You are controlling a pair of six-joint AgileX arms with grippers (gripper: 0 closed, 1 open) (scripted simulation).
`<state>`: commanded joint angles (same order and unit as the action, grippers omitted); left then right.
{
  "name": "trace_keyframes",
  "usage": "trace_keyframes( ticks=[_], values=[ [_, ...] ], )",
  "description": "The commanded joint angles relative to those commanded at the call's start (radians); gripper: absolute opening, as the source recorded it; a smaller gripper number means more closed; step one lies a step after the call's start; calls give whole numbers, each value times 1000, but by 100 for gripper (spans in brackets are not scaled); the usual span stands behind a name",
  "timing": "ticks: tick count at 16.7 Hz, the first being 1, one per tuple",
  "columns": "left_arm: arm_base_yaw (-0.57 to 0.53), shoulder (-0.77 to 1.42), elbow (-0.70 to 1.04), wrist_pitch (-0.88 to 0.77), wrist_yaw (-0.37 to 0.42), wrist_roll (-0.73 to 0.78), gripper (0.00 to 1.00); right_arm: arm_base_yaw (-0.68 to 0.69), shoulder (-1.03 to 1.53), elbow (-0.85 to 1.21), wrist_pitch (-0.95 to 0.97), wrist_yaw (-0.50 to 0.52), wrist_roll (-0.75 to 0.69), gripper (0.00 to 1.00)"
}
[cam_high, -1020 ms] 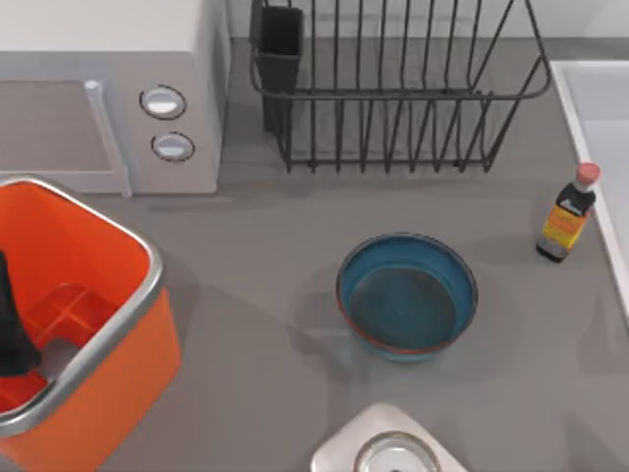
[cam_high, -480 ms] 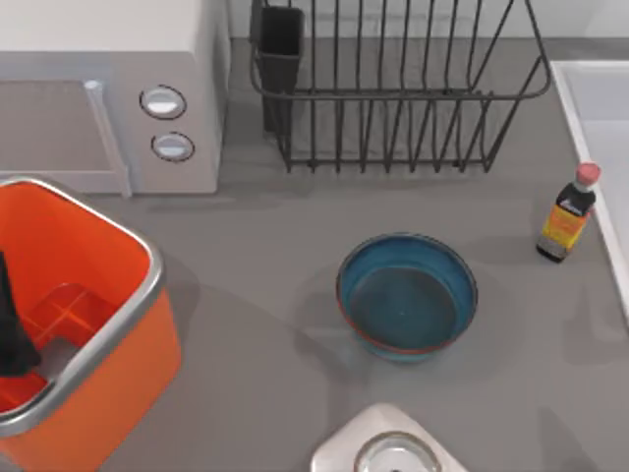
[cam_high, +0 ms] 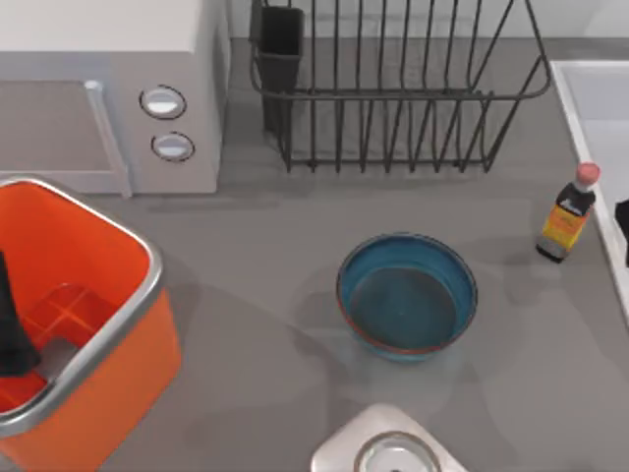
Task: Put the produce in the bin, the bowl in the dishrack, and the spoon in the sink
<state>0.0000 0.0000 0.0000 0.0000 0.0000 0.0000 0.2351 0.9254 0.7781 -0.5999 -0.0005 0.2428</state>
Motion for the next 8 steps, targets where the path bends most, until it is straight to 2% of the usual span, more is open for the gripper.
trace_keyframes(
  ticks=[8],
  values=[
    [0, 0, 0, 0, 0, 0, 100, 173, 685, 573, -444, -2, 179, 100]
  ],
)
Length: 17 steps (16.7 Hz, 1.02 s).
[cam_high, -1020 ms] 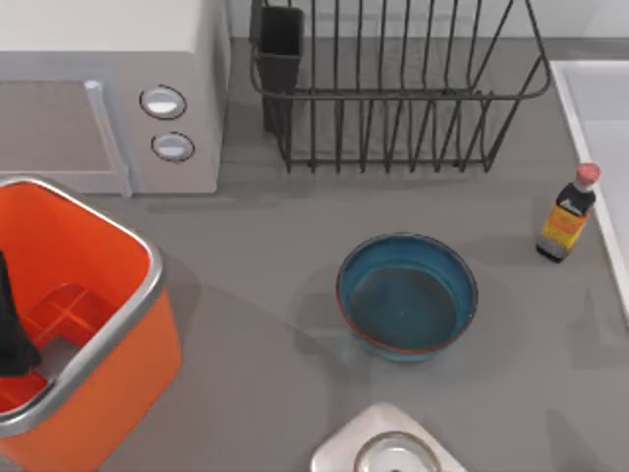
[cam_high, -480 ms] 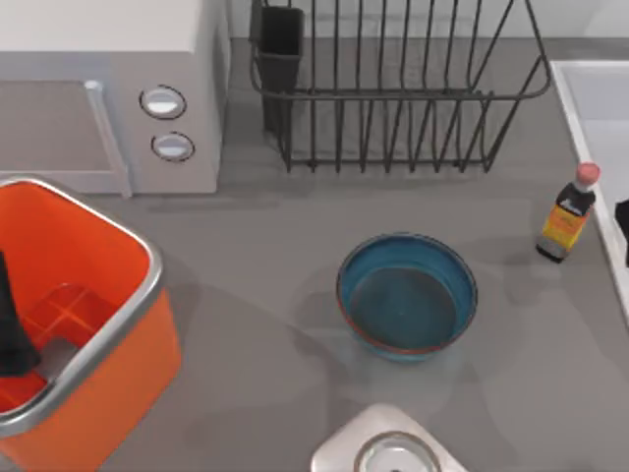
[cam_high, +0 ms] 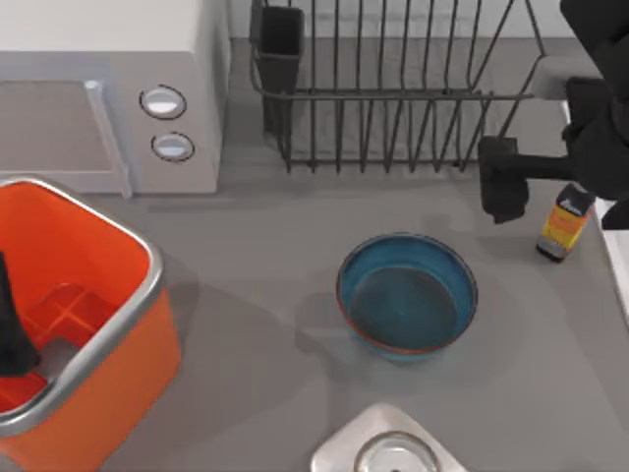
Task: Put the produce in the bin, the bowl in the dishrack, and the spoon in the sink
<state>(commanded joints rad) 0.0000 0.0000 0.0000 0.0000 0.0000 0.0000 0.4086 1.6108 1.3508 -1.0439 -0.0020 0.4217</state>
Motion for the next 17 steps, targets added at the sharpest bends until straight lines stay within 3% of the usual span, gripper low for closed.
trace_keyframes(
  ticks=[7, 17],
  values=[
    [0, 0, 0, 0, 0, 0, 100, 82, 323, 277, -208, 3, 85, 100],
    [0, 0, 0, 0, 0, 0, 100, 84, 358, 229, -143, 4, 87, 100]
  ],
)
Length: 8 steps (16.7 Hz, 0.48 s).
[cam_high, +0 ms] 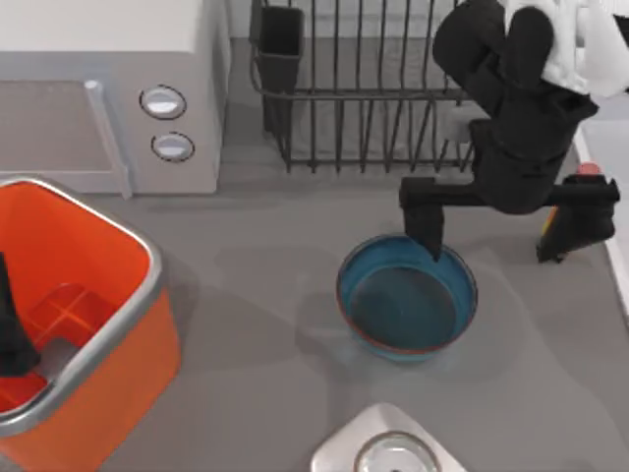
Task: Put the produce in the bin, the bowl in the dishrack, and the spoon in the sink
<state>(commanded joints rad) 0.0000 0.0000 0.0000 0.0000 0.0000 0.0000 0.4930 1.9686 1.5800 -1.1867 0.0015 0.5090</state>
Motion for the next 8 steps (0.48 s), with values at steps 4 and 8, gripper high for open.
trace_keyframes(
  ticks=[4, 8],
  values=[
    [0, 0, 0, 0, 0, 0, 100, 3, 51, -134, 201, 0, 4, 100],
    [0, 0, 0, 0, 0, 0, 100, 5, 79, -207, 291, 0, 6, 100]
  ],
)
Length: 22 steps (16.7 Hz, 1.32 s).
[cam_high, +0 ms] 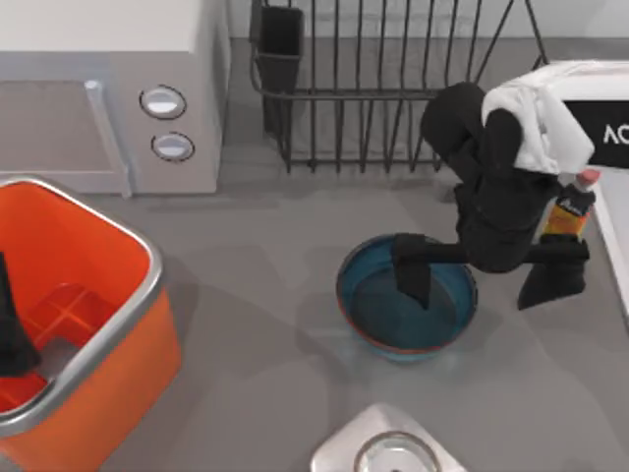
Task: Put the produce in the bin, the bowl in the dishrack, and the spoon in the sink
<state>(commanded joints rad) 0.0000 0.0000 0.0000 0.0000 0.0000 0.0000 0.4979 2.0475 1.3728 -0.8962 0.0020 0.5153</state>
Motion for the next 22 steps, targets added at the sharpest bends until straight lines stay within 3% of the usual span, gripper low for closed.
trace_keyframes(
  ticks=[3, 16, 22],
  values=[
    [0, 0, 0, 0, 0, 0, 100, 0, 0, 0, 0, 0, 0, 100],
    [0, 0, 0, 0, 0, 0, 100, 0, 0, 0, 0, 0, 0, 2],
    [0, 0, 0, 0, 0, 0, 100, 0, 0, 0, 0, 0, 0, 0]
  ],
)
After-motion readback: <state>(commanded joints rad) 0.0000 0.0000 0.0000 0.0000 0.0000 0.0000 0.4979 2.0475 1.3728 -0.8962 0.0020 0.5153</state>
